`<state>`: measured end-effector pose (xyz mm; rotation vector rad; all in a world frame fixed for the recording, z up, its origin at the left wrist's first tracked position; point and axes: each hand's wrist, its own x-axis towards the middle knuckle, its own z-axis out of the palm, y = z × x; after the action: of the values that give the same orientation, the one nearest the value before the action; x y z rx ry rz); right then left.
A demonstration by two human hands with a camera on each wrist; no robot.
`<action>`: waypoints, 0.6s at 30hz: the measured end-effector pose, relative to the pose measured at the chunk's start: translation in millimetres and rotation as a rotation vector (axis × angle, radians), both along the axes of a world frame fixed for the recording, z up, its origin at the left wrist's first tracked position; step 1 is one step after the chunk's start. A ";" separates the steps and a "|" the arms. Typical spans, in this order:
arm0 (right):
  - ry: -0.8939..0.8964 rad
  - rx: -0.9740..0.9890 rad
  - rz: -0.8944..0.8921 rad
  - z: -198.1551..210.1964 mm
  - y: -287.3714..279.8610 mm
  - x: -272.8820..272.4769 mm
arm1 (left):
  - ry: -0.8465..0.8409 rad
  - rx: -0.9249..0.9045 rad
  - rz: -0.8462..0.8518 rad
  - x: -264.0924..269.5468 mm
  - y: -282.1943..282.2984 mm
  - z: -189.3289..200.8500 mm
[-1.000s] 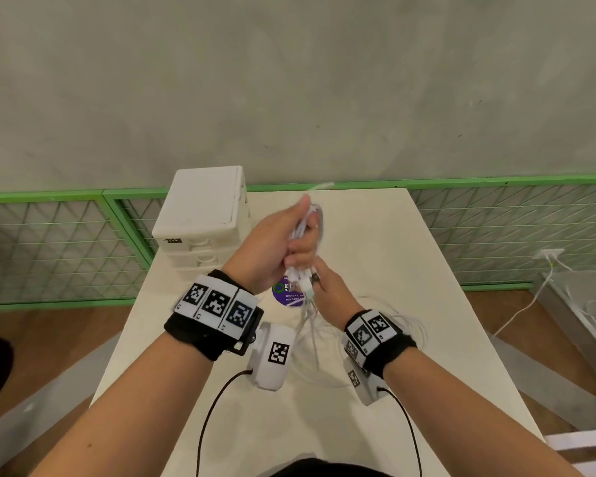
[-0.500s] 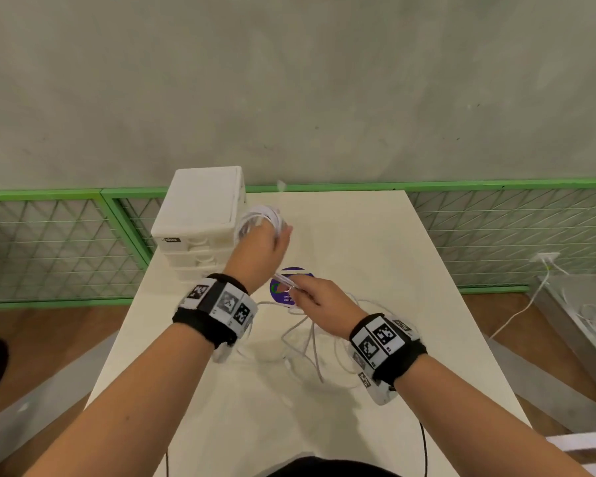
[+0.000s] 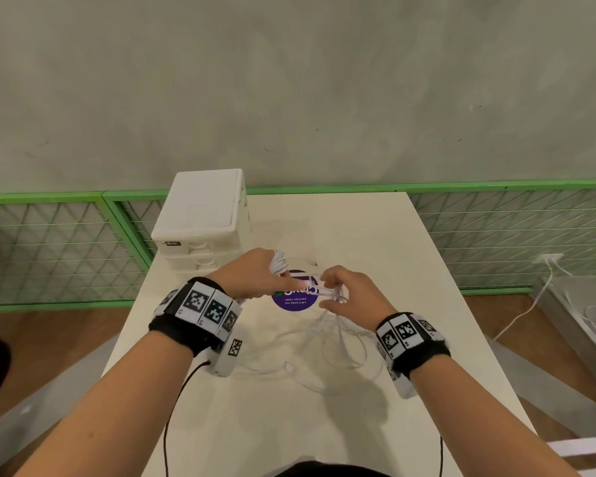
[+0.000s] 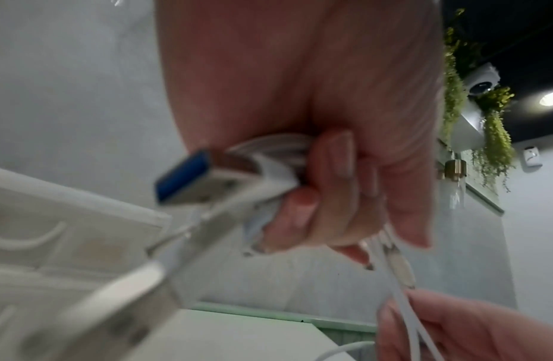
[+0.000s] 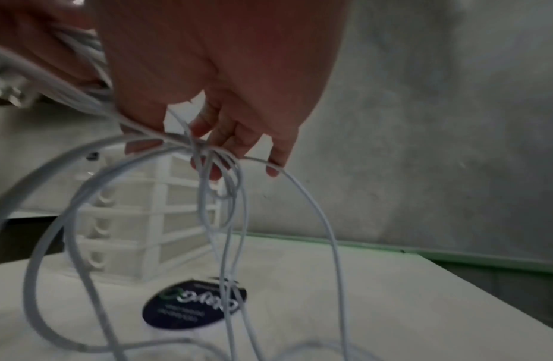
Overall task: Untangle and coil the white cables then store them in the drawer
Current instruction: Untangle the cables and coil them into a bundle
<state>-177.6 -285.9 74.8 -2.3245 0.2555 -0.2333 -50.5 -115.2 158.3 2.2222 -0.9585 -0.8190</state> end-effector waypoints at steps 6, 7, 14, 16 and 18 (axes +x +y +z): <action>0.105 -0.075 -0.111 -11.2 -19.1 -7.8 | -0.155 -0.030 0.120 4.4 7.0 0.8; 0.098 -0.073 -0.130 -10.0 -19.3 -5.9 | -0.161 -0.049 0.143 2.8 6.4 2.1; -0.001 0.129 -0.290 11.3 -10.9 0.5 | -0.116 -0.118 0.174 -2.4 5.0 2.2; -0.129 0.143 -0.304 19.6 -3.5 4.3 | -0.091 -0.180 0.202 -7.7 1.3 -0.2; -0.164 0.109 -0.293 26.3 1.1 8.1 | -0.061 -0.259 0.257 -13.8 -4.3 -1.7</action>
<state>-169.5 -284.8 101.1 -2.1402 0.5140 -0.5390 -64.3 -119.5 156.6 2.0965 -0.7397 -0.4839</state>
